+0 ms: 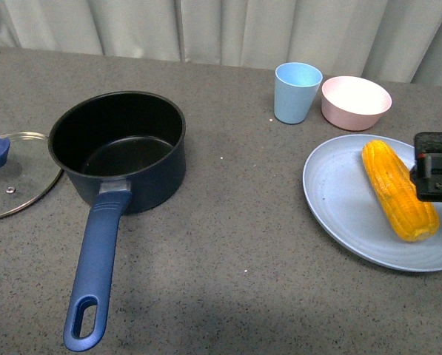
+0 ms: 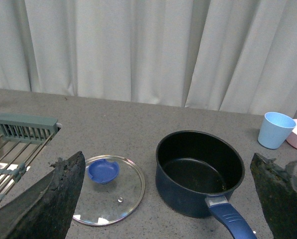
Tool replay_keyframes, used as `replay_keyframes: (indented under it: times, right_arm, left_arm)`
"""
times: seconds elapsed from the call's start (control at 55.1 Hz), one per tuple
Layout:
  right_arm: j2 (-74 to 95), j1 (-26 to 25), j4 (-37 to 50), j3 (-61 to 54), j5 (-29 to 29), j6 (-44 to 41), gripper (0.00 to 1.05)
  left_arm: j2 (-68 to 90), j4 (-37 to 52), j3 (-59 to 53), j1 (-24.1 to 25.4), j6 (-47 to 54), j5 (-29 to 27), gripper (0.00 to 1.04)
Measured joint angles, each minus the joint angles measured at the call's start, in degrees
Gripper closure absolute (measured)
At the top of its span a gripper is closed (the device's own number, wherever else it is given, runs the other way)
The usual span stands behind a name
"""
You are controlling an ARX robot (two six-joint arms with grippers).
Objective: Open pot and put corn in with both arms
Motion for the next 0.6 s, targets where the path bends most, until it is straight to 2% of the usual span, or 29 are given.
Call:
replay_keyframes:
  times: [0.472, 0.599]
  right_arm:
    - [13.9, 1.6, -4.0, 11.1, 0.5, 3.0, 0.09]
    - [15.2, 1.8, -4.0, 11.9, 0.5, 3.5, 0.26]
  left_arm:
    - [0.0, 0.0, 0.0, 0.0, 0.0, 0.0, 0.06]
    - [0.0, 0.0, 0.0, 0.0, 0.0, 0.0, 0.06]
